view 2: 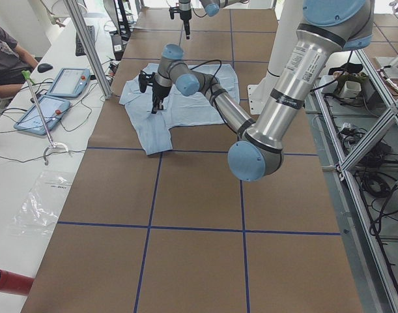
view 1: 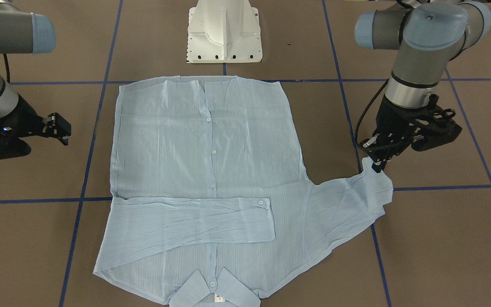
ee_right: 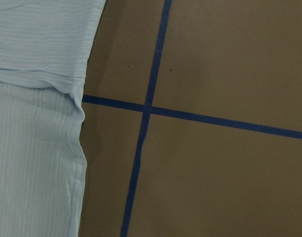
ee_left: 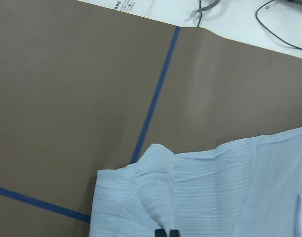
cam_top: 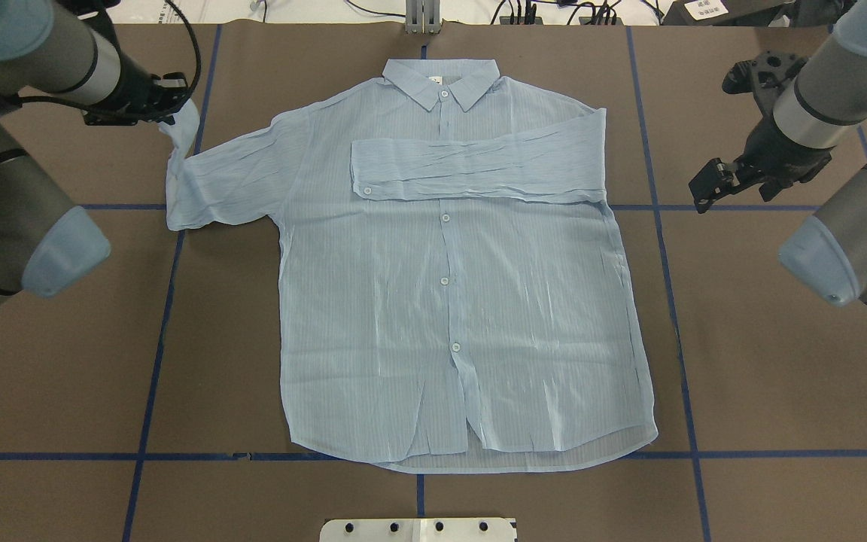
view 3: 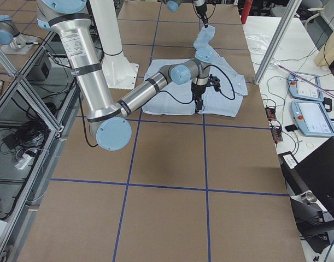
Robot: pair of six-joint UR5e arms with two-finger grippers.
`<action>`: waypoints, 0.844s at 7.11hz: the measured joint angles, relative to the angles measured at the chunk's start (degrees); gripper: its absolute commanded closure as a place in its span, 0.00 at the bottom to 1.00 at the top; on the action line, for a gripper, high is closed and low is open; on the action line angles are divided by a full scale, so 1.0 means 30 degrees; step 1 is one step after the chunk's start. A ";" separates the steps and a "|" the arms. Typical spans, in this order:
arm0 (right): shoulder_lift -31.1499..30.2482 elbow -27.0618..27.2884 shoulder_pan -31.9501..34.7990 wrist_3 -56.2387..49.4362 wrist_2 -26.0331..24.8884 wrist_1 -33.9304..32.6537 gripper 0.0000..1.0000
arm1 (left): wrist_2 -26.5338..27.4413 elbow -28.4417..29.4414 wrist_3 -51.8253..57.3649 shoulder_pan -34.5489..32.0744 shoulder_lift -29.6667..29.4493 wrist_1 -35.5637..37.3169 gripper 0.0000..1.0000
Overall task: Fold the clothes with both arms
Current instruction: 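Lift the other sleeve and fold it across the shirt with the left gripper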
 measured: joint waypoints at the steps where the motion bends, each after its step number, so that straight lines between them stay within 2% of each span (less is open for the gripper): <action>1: -0.0850 0.0270 0.0428 -0.0683 0.0231 0.0006 0.00 | -0.0592 0.0699 -0.2360 0.0069 -0.1967 0.0399 1.00; 3: -0.1787 0.0430 0.1106 -0.1869 0.0490 0.0008 0.00 | -0.1294 0.3118 -0.7506 0.0230 -0.5932 -0.0260 1.00; 4: -0.1908 0.0429 0.1191 -0.2018 0.0519 0.0008 0.00 | -0.1417 0.3865 -0.9508 0.0260 -0.6886 -0.1209 1.00; 6: -0.1910 0.0429 0.1223 -0.2023 0.0530 0.0009 0.00 | -0.1878 0.4307 -1.1946 0.0295 -0.7402 -0.2779 1.00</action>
